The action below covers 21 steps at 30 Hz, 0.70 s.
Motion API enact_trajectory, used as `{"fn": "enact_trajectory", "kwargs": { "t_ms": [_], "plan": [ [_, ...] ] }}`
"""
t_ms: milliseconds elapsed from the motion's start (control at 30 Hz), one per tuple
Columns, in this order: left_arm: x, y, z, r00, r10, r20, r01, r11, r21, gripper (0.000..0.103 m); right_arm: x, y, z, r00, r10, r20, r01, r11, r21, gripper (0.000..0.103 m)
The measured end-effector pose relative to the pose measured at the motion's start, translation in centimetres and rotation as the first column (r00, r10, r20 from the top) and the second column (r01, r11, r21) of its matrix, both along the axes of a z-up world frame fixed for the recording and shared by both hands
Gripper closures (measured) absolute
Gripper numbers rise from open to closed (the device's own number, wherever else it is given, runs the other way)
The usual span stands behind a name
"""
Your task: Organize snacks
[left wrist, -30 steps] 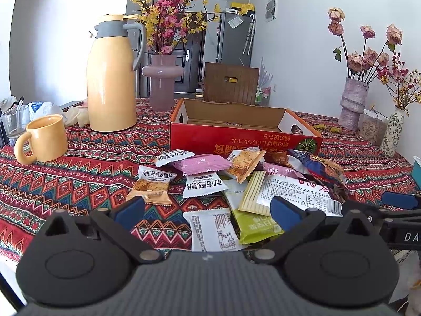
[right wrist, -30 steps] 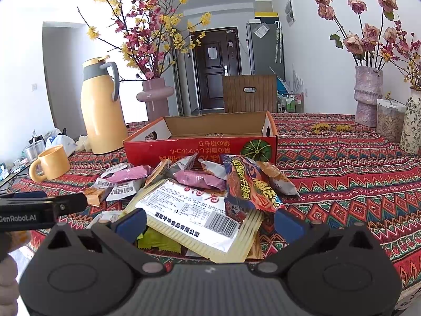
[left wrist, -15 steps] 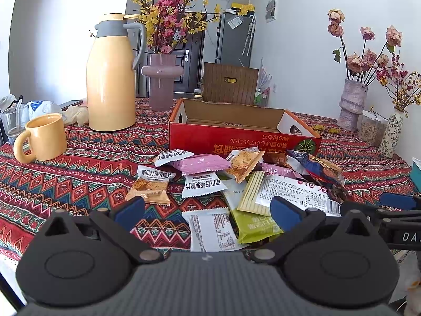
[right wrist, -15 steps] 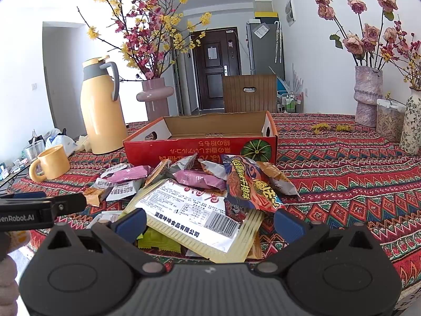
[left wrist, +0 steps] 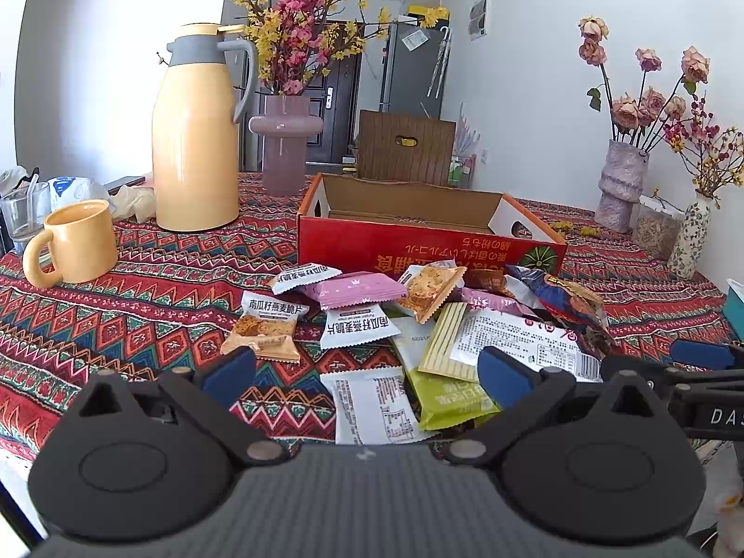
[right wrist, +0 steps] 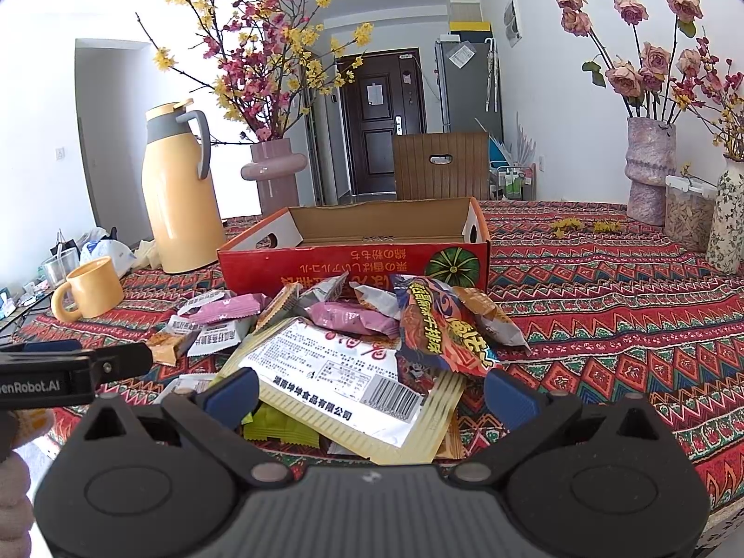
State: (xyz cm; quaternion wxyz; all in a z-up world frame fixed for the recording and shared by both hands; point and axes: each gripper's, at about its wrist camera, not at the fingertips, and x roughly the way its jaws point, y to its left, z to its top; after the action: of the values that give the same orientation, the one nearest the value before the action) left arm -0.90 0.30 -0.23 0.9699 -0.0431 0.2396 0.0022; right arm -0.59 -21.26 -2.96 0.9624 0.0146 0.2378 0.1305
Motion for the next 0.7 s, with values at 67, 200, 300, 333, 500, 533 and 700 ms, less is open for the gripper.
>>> {"fn": "enact_trajectory", "kwargs": {
  "t_ms": [67, 200, 300, 333, 500, 533, 700],
  "plan": [
    [0.00, 0.00, 0.00, 1.000, 0.000, 0.000, 0.000, 1.000, 0.001, 0.000, 0.00, 0.00, 0.01, 1.000, 0.000, 0.000, 0.000, 1.000, 0.000, 0.000],
    [0.00, 0.00, 0.00, 1.000, 0.000, 0.000, 0.000, 1.000, 0.000, 0.000, 0.01, -0.02, 0.02, 1.000, 0.000, 0.000, 0.000, 1.000, 0.000, 0.000],
    [-0.01, -0.04, 0.00, 1.000, 0.000, 0.000, 0.000, 1.000, -0.001, 0.000, 0.01, -0.02, 0.02, 1.000, 0.000, -0.001, 0.000, 1.000, 0.000, 0.000],
    [-0.03, -0.06, 0.00, 1.000, -0.001, 0.000, 0.001, 1.000, -0.002, 0.000, 0.01, -0.02, 0.02, 1.000, 0.000, -0.001, 0.000, 1.000, 0.001, 0.000],
    [-0.01, -0.10, 0.01, 1.000, 0.000, 0.000, 0.000, 1.000, -0.002, 0.000, -0.02, 0.00, -0.05, 1.000, 0.000, -0.001, 0.000, 1.000, 0.001, 0.000],
    [-0.01, -0.15, 0.01, 1.000, 0.000, -0.001, 0.000, 1.000, -0.003, 0.000, -0.02, 0.00, -0.05, 1.000, 0.000, -0.001, 0.000, 1.000, 0.001, 0.000],
    [0.08, -0.04, -0.08, 1.000, 0.002, -0.005, -0.002, 1.000, -0.008, 0.000, -0.02, -0.04, -0.16, 1.000, 0.001, -0.002, -0.001, 1.000, 0.004, 0.000]
  ]
}}
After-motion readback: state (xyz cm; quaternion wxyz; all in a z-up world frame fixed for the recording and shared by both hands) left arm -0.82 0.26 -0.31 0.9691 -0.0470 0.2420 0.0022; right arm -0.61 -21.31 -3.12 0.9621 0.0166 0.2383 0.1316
